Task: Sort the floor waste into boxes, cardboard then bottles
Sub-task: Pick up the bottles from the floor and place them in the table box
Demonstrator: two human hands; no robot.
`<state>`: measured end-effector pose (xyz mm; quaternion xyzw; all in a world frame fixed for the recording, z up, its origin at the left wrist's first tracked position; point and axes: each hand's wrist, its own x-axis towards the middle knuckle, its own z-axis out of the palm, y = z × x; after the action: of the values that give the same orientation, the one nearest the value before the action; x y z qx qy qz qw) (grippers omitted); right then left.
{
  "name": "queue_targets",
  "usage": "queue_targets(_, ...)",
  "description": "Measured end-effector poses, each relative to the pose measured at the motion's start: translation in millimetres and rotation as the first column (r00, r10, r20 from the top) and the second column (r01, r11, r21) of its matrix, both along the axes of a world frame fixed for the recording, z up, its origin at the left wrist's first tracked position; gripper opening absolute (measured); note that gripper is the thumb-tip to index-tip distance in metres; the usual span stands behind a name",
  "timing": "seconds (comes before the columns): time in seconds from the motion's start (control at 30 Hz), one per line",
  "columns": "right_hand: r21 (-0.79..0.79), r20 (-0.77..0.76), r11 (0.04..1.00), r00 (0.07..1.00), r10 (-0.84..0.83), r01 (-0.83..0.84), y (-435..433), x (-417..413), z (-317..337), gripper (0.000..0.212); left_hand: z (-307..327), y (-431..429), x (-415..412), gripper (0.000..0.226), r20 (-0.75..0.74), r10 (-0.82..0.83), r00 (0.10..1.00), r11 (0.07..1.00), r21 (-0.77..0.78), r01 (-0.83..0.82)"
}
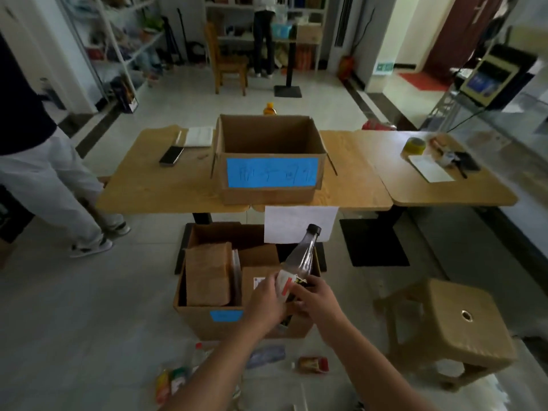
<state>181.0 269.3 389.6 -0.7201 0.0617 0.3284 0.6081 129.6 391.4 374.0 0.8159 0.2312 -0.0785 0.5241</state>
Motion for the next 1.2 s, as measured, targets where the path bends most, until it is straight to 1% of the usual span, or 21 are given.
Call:
queue_targets(0.07, 0.04, 0.006, 0.999, 1.0, 0.008, -0.008, 3, 22, -5, 0.042, -5, -4, 14, 0.076, 0.026, -0.011, 1.0, 0.999, -0.044, 0.013)
queue_targets(0.1, 0.036, 0.022, 0.999, 1.0, 0.009, -0.01, 3, 34, -4, 0.045, -2, -7, 21, 0.082, 0.025, -0.029, 0.999, 0.997, -0.065, 0.031)
queue_targets(0.13, 0.017, 0.044, 0.999, 0.999, 0.027, -0.028, 2, 49, -2, 0.048, 3, -10, 31, 0.089, 0.016, -0.059, 0.998, 0.997, -0.051, 0.06)
queue_targets(0.2, -0.007, 0.106, 0.996, 0.991, 0.084, -0.084, 0, 89, 6, 0.052, 18, -15, 57, 0.091, 0.033, -0.092, 0.995, 0.996, 0.023, 0.091)
queue_targets(0.27, -0.023, 0.215, 0.991, 0.968, 0.133, -0.131, 3, 143, 24, 0.059, 32, -13, 90, 0.086, 0.061, 0.001, 0.998, 1.0, -0.006, -0.001)
queue_targets(0.33, -0.026, 0.363, 0.987, 0.918, 0.159, -0.161, 16, 209, 48, 0.062, 42, -10, 119, 0.087, 0.064, 0.184, 0.981, 0.981, -0.077, -0.178)
queue_targets(0.37, -0.034, 0.426, 0.986, 0.89, 0.162, -0.163, 28, 243, 61, 0.064, 47, -10, 130, 0.081, 0.079, 0.272, 0.959, 0.959, -0.1, -0.264)
queue_targets(0.43, -0.093, 0.546, 0.978, 0.812, 0.206, -0.186, 58, 307, 83, 0.066, 54, -10, 144, 0.07, 0.086, 0.415, 0.906, 0.908, -0.102, -0.406)
queue_targets(0.47, -0.139, 0.608, 0.967, 0.753, 0.253, -0.214, 74, 335, 95, 0.067, 57, -11, 149, 0.068, 0.069, 0.457, 0.887, 0.889, -0.079, -0.452)
queue_targets(0.53, -0.236, 0.718, 0.939, 0.606, 0.341, -0.249, 102, 380, 111, 0.071, 57, -13, 155, 0.068, 0.021, 0.492, 0.87, 0.87, -0.039, -0.491)
queue_targets(0.6, -0.368, 0.768, 0.892, 0.456, 0.45, -0.262, 122, 411, 117, 0.068, 59, -19, 160, 0.071, -0.047, 0.46, 0.886, 0.887, 0.05, -0.458)
queue_targets(0.67, -0.498, 0.76, 0.824, 0.322, 0.565, -0.271, 133, 430, 114, 0.066, 62, -28, 167, 0.073, -0.096, 0.405, 0.909, 0.909, 0.147, -0.389)
queue_targets(0.7, -0.554, 0.739, 0.785, 0.27, 0.617, -0.278, 137, 436, 109, 0.068, 63, -30, 172, 0.072, -0.107, 0.41, 0.906, 0.907, 0.151, -0.393)
queue_targets(0.73, -0.601, 0.706, 0.743, 0.24, 0.666, -0.295, 139, 439, 102, 0.069, 65, -31, 178, 0.07, -0.104, 0.428, 0.898, 0.899, 0.146, -0.412)
queue_targets(0.8, -0.665, 0.632, 0.665, 0.22, 0.743, -0.34, 140, 447, 83, 0.064, 72, -29, 191, 0.065, -0.073, 0.511, 0.857, 0.859, 0.088, -0.505)
queue_targets(0.83, -0.692, 0.587, 0.625, 0.221, 0.779, -0.362, 139, 450, 72, 0.056, 75, -27, 198, 0.063, -0.058, 0.568, 0.821, 0.823, 0.054, -0.565)
queue_targets(0.9, -0.737, 0.461, 0.526, 0.253, 0.85, -0.424, 132, 451, 53, 0.041, 86, -21, 216, 0.057, -0.028, 0.659, 0.752, 0.752, 0.026, -0.658)
queue_targets(0.97, -0.736, 0.364, 0.455, 0.273, 0.89, -0.501, 122, 448, 45, 0.039, 98, -15, 232, 0.05, 0.022, 0.718, 0.696, 0.696, -0.002, -0.718)
queue_targets(1.03, -0.779, 0.341, 0.401, 0.212, 0.916, -0.483, 114, 449, 42, 0.029, 108, -11, 247, 0.049, 0.074, 0.735, 0.674, 0.677, -0.018, -0.736)
queue_targets(1.1, -0.831, 0.32, 0.359, 0.164, 0.933, -0.424, 109, 449, 43, 0.022, 113, -13, 257, 0.05, 0.107, 0.741, 0.663, 0.67, -0.04, -0.742)
queue_targets(1.2, -0.866, 0.329, 0.354, 0.13, 0.935, -0.354, 105, 444, 47, 0.02, 115, -19, 264, 0.052, 0.111, 0.749, 0.653, 0.661, -0.062, -0.748)
